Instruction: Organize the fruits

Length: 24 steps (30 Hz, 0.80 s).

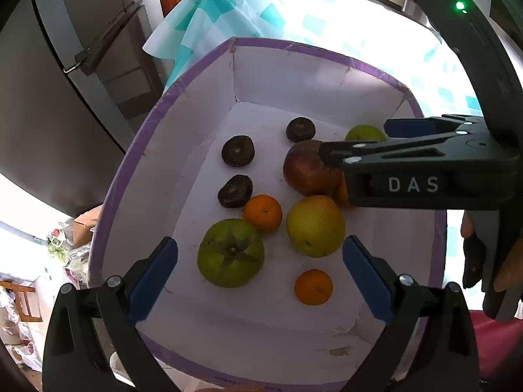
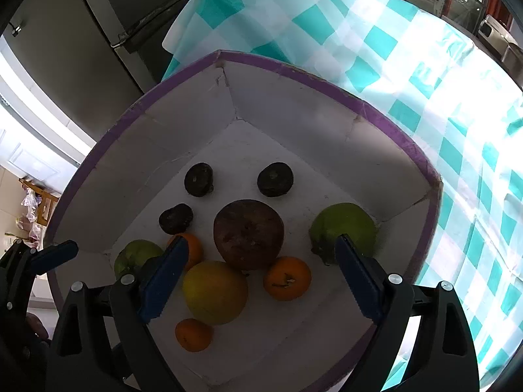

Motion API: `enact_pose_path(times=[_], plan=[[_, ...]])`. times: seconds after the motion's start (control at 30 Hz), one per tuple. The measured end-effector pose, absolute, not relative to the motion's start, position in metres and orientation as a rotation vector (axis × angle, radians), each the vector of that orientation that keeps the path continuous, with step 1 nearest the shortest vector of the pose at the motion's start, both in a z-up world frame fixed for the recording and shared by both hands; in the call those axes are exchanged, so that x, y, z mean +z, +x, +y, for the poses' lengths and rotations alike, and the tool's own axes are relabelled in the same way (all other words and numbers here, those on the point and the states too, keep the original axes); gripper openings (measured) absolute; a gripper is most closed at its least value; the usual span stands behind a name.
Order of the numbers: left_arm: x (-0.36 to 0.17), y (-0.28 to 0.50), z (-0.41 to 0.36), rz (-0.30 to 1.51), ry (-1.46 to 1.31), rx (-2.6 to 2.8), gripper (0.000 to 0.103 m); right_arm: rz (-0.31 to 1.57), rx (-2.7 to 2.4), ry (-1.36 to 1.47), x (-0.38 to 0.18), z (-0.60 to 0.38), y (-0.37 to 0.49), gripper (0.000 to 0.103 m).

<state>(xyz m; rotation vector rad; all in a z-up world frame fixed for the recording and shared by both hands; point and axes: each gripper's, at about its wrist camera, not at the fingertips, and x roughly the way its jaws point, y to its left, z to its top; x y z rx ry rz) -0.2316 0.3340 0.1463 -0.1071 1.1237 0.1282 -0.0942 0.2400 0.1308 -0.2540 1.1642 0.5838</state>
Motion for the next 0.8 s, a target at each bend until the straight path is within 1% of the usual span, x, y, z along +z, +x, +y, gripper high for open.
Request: enact_pose_path(times=[0.37, 0.53, 0.67, 0.8], plan=[[0.144, -0.225, 0.331, 1.14, -0.135, 0.129, 0.101, 1.155, 0.59, -0.257, 0.132, 0.23, -0.097, 0.088], [0.15, -0.229, 0.332, 1.087, -0.145, 0.184, 0.101, 1.149, 0.597, -0.26, 0.133, 0.227, -0.1, 0.088], [0.148, -0.23, 0.333, 1.117, -0.147, 0.196, 0.101, 1.148, 0.604, -0.246, 0.134, 0.227, -0.102, 0.088], [0.155, -0.238, 0.336, 1.109, -0.144, 0.225, 0.101, 1.134, 0.618, -0.231, 0.139, 0.229, -0.107, 0.088]])
